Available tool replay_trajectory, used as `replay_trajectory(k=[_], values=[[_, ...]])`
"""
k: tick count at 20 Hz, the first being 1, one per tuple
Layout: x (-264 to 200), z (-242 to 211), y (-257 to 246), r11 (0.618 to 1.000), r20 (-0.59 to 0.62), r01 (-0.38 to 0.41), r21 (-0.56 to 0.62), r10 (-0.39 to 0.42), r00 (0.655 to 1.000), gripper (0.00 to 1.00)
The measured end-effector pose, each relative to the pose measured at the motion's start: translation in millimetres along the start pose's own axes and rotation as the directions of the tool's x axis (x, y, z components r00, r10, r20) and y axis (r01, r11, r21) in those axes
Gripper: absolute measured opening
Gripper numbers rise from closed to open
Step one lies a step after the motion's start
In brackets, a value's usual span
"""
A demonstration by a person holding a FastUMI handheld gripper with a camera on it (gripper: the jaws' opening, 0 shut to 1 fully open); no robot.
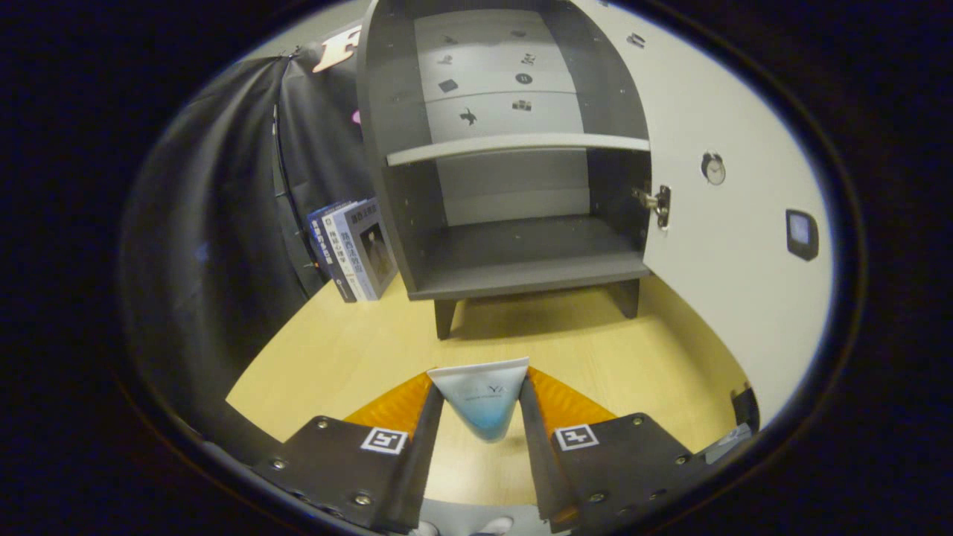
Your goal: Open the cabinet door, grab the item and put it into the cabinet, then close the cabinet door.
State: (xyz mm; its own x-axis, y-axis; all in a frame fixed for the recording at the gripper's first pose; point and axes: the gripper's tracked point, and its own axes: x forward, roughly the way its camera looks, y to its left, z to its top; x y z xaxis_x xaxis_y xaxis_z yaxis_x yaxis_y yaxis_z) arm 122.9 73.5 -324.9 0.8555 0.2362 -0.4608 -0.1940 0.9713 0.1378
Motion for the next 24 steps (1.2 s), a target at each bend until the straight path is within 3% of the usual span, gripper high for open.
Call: replay_trajectory(k=[7, 15, 20, 24], values=[[-13, 136, 2, 1.000, 0.166, -0.013, -0.022, 0.016, 0.986, 0.57], [23, 271, 14, 0.993, 0.332, 0.005, -0.118, 0.035, 0.943, 0.57], [59, 331, 0, 0.995, 0.400, 0.037, -0.094, 0.004, 0.917, 0.57], [94, 343, -12, 0.997, 0.396, 0.053, -0.050, -0.029, 0.918, 0.57]])
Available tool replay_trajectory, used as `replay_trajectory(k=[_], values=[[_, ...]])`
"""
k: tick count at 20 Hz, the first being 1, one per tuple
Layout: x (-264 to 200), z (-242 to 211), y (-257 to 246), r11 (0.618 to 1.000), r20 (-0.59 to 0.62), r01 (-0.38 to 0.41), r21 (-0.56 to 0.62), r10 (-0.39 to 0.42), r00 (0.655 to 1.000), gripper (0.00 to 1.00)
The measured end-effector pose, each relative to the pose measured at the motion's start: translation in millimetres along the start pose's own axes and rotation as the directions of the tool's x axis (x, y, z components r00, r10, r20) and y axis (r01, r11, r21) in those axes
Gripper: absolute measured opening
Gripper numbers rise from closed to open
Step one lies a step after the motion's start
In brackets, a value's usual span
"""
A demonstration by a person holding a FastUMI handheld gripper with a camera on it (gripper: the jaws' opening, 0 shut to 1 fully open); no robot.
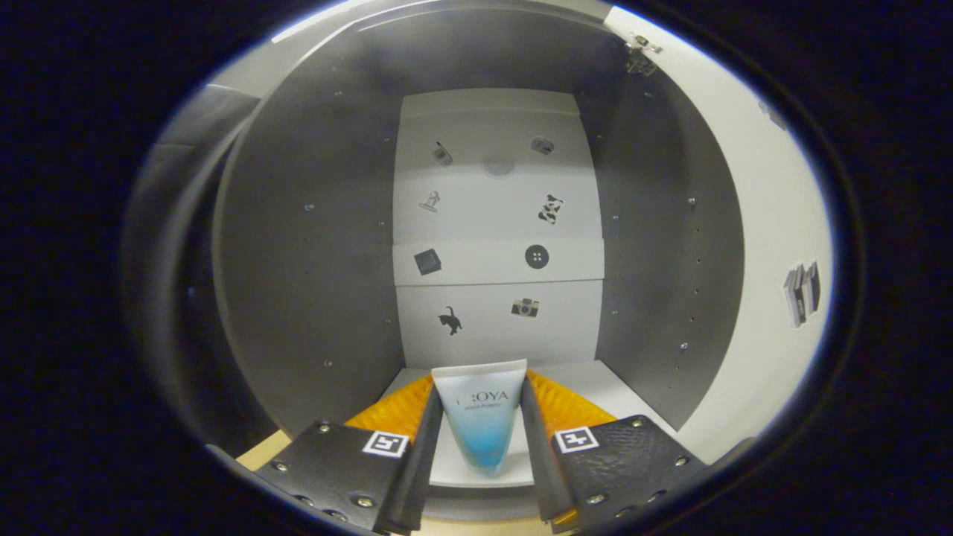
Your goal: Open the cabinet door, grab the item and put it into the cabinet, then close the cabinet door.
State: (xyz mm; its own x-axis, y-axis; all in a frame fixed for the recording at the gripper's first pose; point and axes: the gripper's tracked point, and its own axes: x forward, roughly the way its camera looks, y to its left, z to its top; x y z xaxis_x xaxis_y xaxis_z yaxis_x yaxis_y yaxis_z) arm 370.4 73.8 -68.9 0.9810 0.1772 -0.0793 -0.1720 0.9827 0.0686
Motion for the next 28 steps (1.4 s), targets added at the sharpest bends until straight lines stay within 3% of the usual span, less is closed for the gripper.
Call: replay_trajectory(k=[9, 15, 19, 20, 25, 28], values=[[33, -15, -16, 0.999, -0.022, 0.046, 0.012, -0.046, 0.999, 0.57], [42, -18, -22, 0.995, -0.054, 0.053, 0.086, -0.049, 0.997, 0.61], [40, -15, -25, 0.995, -0.044, 0.064, 0.079, -0.060, 0.997, 0.68], [38, -16, -25, 0.995, -0.048, 0.066, 0.078, -0.063, 0.997, 0.75], [17, -10, -19, 0.997, -0.042, 0.052, 0.062, -0.049, 0.998, 0.89], [-12, -4, -12, 0.998, -0.034, 0.047, 0.037, -0.046, 0.998, 0.90]])
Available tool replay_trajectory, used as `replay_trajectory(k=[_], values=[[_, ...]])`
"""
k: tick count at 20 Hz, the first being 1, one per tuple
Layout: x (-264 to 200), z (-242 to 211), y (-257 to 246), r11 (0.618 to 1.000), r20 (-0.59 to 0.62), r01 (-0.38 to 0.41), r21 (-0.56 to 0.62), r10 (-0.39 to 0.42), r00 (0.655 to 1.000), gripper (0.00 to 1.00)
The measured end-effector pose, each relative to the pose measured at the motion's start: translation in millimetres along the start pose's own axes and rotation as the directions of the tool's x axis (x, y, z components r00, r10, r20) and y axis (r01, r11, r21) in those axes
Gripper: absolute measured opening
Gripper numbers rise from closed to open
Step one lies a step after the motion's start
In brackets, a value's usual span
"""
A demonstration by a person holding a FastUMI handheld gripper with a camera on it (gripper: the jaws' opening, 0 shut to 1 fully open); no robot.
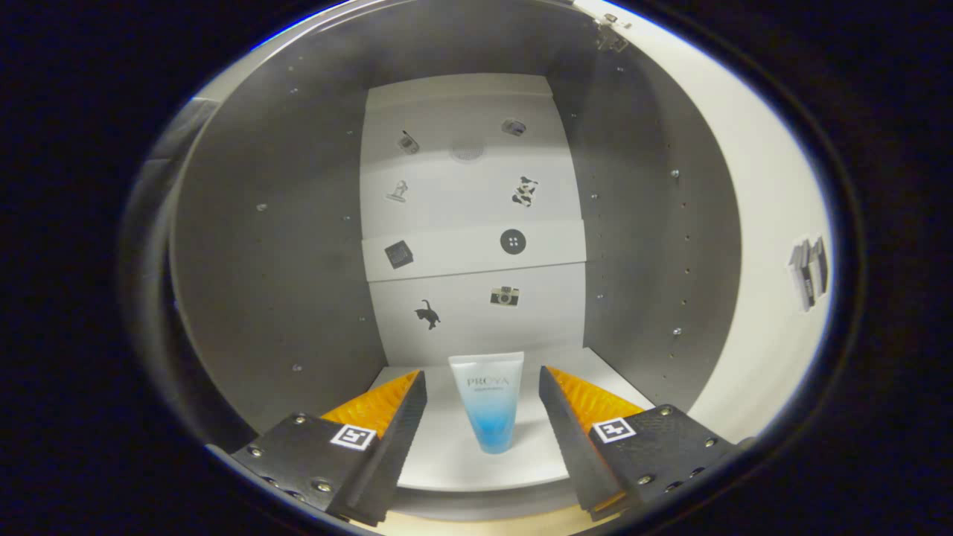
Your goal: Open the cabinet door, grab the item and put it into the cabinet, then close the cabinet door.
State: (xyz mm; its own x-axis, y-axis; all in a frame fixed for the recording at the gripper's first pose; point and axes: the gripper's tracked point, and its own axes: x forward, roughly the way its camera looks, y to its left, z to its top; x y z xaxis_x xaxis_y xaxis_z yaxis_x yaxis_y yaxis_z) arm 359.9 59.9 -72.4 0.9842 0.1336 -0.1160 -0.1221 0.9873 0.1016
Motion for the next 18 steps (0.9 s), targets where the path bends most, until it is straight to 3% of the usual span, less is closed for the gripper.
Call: replay_trajectory(k=[9, 18], values=[[-142, 16, 7, 0.999, 0.013, -0.017, -0.030, 0.017, 1.000, 0.98], [-308, 28, -52, 0.996, 0.040, 0.089, -0.006, -0.089, 0.995, 0.98]])
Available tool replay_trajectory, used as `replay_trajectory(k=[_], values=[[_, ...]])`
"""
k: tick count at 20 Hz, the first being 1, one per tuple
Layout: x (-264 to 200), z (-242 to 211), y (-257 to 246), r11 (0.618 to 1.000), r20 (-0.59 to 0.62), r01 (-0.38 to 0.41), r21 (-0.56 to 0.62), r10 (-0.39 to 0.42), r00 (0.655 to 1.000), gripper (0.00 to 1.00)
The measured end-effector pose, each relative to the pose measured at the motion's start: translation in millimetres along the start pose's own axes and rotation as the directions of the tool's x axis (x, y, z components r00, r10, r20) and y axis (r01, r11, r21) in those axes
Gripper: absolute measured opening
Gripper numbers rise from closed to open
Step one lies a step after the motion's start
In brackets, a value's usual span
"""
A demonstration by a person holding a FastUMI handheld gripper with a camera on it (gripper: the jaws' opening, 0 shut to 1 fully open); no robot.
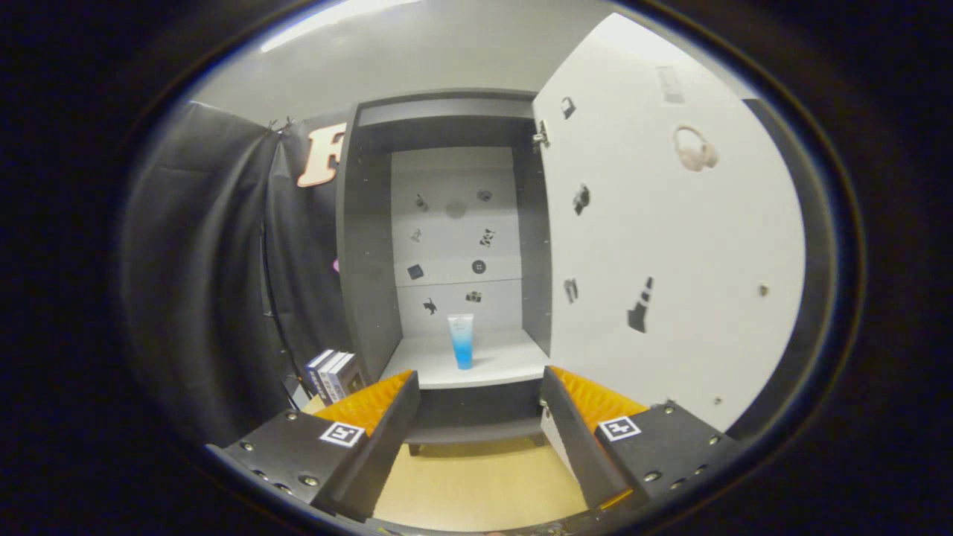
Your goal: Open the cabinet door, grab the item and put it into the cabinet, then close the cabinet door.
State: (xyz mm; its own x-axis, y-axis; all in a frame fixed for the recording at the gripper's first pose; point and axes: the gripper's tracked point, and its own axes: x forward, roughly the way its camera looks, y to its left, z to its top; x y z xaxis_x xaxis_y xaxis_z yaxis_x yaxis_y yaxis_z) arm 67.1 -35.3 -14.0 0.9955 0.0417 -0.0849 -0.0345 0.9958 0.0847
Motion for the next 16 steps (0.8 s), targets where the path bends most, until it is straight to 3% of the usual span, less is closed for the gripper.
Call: replay_trajectory(k=[6, 10, 16], values=[[-82, 1, -97, 0.988, -0.007, 0.154, 0.032, -0.154, 0.988, 0.98], [-101, -5, -151, 0.965, -0.037, 0.261, 0.026, -0.260, 0.965, 0.98], [-74, 14, -219, 0.952, 0.018, 0.289, 0.098, -0.292, 0.956, 0.98]])
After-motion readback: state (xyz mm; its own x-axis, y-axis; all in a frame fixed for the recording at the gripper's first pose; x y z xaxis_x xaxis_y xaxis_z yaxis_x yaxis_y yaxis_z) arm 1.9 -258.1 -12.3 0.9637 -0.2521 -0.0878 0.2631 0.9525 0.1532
